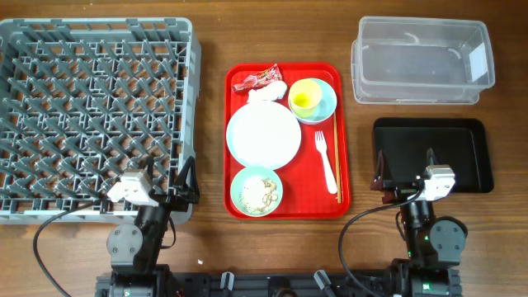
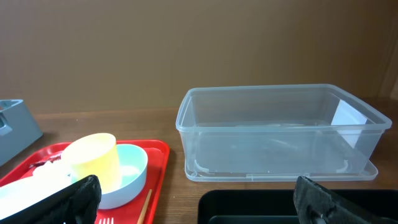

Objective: Sort waste into correct bins and load items into the dishwasher rack

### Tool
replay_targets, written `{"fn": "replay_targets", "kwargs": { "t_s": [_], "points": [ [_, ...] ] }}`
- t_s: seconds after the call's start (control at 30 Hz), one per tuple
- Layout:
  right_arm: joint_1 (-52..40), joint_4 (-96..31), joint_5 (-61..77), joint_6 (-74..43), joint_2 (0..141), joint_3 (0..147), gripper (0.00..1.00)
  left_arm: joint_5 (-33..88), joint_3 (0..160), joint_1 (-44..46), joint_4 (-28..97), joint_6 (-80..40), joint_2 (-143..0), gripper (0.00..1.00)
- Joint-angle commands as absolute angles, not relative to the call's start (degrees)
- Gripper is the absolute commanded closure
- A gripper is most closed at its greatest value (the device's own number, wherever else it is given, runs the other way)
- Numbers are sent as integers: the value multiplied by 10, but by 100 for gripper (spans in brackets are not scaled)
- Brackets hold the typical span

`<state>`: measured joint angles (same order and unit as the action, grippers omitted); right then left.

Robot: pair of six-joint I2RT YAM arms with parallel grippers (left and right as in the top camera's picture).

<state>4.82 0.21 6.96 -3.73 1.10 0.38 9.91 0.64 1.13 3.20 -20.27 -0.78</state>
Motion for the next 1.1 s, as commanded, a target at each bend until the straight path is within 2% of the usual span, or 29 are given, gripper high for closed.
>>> {"fn": "replay_targets", "kwargs": {
  "t_s": [0.0,1.07],
  "points": [
    [52,3,58,-30,8,3,0,152,3,14,29,-273,-3,0],
    [52,3,58,-30,8,3,0,186,9,14,7,-274,-4,0]
  ]
}}
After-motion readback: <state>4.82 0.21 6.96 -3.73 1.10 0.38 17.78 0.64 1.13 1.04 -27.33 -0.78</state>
